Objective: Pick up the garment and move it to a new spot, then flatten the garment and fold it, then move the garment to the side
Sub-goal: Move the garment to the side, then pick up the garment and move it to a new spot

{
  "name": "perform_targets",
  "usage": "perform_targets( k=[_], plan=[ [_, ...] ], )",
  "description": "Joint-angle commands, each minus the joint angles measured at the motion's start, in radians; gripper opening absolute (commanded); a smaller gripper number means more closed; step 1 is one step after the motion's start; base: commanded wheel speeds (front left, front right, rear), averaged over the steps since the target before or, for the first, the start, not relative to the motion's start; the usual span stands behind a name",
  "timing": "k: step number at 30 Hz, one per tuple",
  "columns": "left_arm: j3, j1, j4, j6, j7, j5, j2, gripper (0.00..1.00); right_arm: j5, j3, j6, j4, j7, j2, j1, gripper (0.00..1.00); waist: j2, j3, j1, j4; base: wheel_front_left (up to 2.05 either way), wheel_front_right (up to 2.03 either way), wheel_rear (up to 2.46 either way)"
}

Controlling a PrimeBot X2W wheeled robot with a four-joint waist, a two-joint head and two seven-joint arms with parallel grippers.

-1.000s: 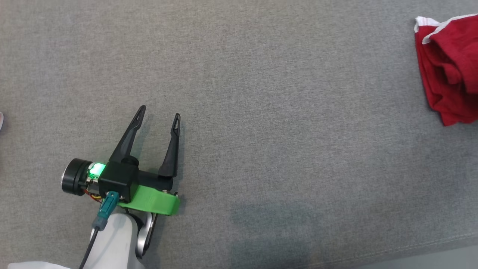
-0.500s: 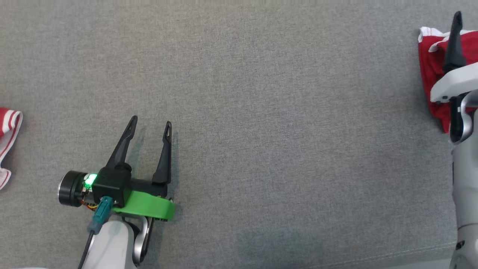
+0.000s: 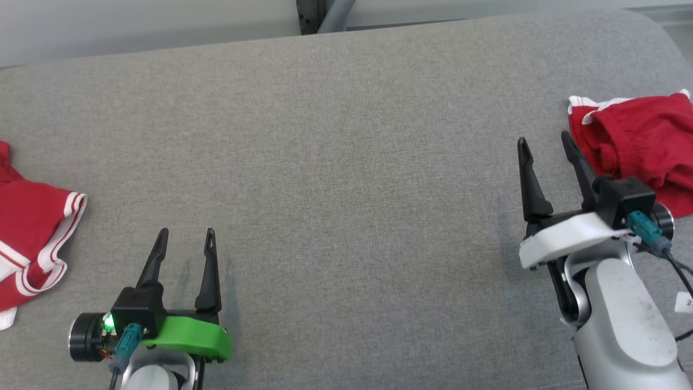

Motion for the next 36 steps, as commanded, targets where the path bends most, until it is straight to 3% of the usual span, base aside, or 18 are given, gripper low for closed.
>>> perform_targets(
  k=[1,14,26,32,33,36],
  plan=[
    [0.008,0.018,0.001,0.006,-0.003,-0.008,0.001,1.0,0.008,0.002,-0.001,-0.007,-0.003,0.0,0.032,1.0,0.0099,-0.073,0.0,0.035,0.0,0.0,0.0],
    [0.044,0.14,0.02,0.015,-0.003,-0.021,-0.001,1.0,0.035,0.019,-0.001,-0.086,-0.003,0.048,0.334,1.0,0.0099,-0.231,0.0,0.079,0.0,0.0,0.0],
    [0.053,0.176,0.012,0.02,-0.003,-0.029,-0.001,1.0,0.059,0.028,-0.001,-0.136,-0.003,0.051,0.404,1.0,0.0099,-0.246,0.0,0.079,0.0,0.0,0.0],
    [0.044,0.151,0.022,0.027,-0.003,-0.039,0.0,1.0,0.059,0.032,-0.001,-0.151,-0.003,0.051,0.407,1.0,0.0099,-0.227,0.0,0.154,0.0,0.0,0.0],
    [0.041,0.142,0.024,0.025,-0.003,-0.035,0.0,1.0,0.067,0.041,-0.001,-0.155,-0.003,0.051,0.406,1.0,0.0099,-0.22,0.0,0.203,0.0,0.0,0.0],
    [0.047,0.135,0.026,0.025,-0.003,-0.03,0.0,1.0,0.071,0.058,-0.001,-0.16,-0.003,0.051,0.398,1.0,0.0099,-0.208,0.0,0.259,0.0,0.0,0.0]
  ],
)
